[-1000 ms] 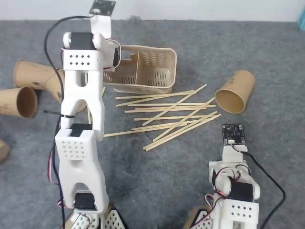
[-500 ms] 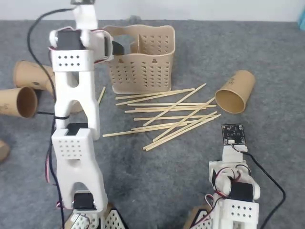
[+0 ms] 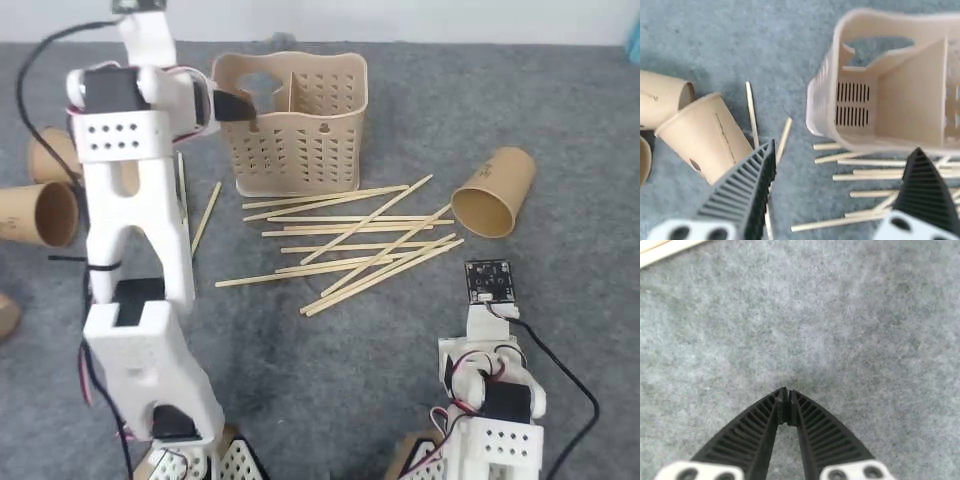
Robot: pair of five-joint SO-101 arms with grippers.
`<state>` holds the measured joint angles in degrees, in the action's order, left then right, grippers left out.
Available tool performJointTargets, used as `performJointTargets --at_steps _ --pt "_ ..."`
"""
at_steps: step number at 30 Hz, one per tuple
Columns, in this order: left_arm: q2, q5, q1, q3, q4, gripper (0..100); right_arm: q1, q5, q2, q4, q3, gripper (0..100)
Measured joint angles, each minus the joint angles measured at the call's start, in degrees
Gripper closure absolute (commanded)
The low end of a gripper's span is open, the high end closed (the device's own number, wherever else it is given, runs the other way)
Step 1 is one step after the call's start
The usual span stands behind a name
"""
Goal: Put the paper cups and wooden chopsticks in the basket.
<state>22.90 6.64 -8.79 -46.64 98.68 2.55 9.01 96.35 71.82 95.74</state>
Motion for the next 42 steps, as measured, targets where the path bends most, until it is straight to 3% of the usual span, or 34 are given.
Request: performJointTargets --at_steps 8,20,26,32,35,39,42 --pt "-13.3 0.0 -0.6 9.5 0.0 62 0.0 0.0 0.0 0.0 0.0 98.6" --pt "-43.8 0.3 -1.8 38.2 -1.1 62 0.0 0.0 0.0 0.0 0.0 98.3" --pt "-50.5 3.2 -1.8 58.4 -13.5 62 2.9 3.9 0.0 0.0 -0.8 98.3" --pt "-56.1 8.5 -1.8 77.2 -29.5 62 4.4 23.2 0.0 -2.2 -8.4 98.2" --pt "-57.6 12.0 -1.9 83.4 -35.5 62 4.5 20.6 0.0 -3.6 -14.2 95.2" --pt "-57.8 17.6 -5.6 88.5 -43.3 62 4.1 12.4 0.2 -4.5 -22.1 84.2" --pt "-56.6 21.6 -9.3 89.2 -47.8 62 -1.2 7.2 -0.4 -4.6 -27.0 82.7"
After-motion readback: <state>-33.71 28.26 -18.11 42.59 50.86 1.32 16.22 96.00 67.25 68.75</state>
